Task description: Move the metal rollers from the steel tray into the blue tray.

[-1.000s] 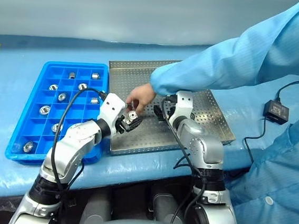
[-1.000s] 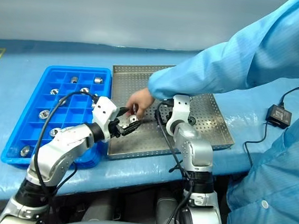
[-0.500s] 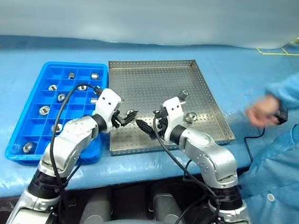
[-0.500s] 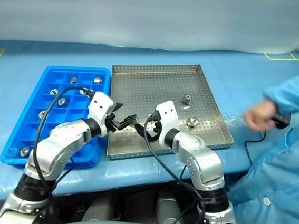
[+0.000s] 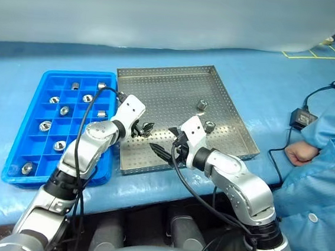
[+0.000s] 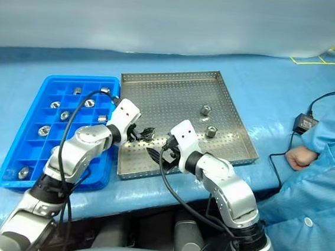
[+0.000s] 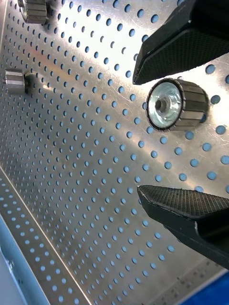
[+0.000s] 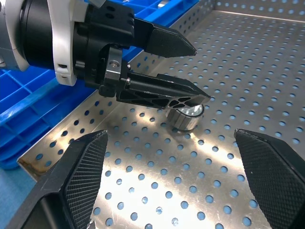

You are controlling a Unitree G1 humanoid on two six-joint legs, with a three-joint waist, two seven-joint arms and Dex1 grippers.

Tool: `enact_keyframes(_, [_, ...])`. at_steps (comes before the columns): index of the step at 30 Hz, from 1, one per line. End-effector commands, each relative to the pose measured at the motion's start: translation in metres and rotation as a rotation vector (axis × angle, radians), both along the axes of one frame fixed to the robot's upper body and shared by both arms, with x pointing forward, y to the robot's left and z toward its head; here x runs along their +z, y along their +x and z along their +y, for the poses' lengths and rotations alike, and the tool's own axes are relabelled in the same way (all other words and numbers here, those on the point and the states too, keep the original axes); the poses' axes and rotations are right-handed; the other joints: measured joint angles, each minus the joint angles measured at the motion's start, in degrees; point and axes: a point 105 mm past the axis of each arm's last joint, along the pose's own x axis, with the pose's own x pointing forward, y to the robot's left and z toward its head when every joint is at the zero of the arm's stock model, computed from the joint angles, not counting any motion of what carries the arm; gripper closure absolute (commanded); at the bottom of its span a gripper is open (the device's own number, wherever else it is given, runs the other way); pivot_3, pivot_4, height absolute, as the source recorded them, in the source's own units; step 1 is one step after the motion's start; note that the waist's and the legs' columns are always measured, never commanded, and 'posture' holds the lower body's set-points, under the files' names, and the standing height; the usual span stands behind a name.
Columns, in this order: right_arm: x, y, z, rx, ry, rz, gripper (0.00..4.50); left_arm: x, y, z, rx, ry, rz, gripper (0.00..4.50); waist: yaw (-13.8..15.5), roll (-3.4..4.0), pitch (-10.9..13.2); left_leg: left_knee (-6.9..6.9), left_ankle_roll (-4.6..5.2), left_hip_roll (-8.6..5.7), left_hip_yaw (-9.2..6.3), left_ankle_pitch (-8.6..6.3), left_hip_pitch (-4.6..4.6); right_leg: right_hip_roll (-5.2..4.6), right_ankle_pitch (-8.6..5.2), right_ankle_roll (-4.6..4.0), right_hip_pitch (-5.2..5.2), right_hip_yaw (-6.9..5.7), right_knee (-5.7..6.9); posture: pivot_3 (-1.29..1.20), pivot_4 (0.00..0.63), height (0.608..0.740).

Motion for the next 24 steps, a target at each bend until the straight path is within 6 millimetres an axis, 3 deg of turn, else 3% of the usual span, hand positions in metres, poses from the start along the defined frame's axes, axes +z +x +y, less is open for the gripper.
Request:
enact_keyframes(1, [0.003, 0.020, -0.005, -0.092, 0.006, -0.018, 0.00, 0.037, 0.007, 0.014, 0.062, -0.062, -0.126, 0.86, -0.5, 0.00, 0.0, 0.00, 0.00, 0.01, 0.00, 0.00, 0.01, 0.00, 0.01, 0.01, 0.00, 0.00, 0.02, -0.21, 0.150, 0.740])
enact_keyframes(7, [-0.010, 0.022, 0.019, 0.007, 0.015, 0.042, 0.00, 0.051, -0.011, 0.052, 0.179, -0.084, -0.174, 0.86, -1.1, 0.01, 0.0, -0.22, 0.00, 0.02, -0.04, 0.00, 0.06, 0.05, 0.08, 0.13, -0.03, 0.01, 0.03, -0.12, 0.150, 0.740])
enact_keyframes(11, [-0.015, 0.028, 0.032, 0.050, 0.018, 0.066, 0.00, 0.049, -0.029, 0.064, 0.216, -0.114, -0.168, 0.86, 0.4, 0.00, 0.0, -0.25, 0.00, 0.04, -0.14, 0.00, 0.05, 0.06, 0.08, 0.13, -0.02, -0.03, 0.04, -0.06, 0.150, 0.740])
enact_keyframes(16, [-0.025, 0.043, 0.043, 0.033, 0.003, 0.091, 0.00, 0.038, -0.048, 0.063, 0.198, -0.116, -0.119, 0.86, 3.1, -0.01, 0.0, -0.18, -0.01, 0.09, -0.09, 0.00, 0.05, 0.00, -0.03, -0.04, 0.02, -0.02, 0.00, -0.01, 0.150, 0.740])
enact_keyframes(24, [-0.043, 0.062, 0.046, -0.059, -0.023, 0.133, 0.00, 0.036, -0.056, 0.059, 0.188, -0.124, -0.104, 0.86, 5.4, -0.01, 0.0, -0.06, -0.01, 0.10, -0.05, 0.00, 0.02, -0.06, -0.01, -0.04, 0.04, -0.02, 0.00, 0.01, 0.150, 0.740])
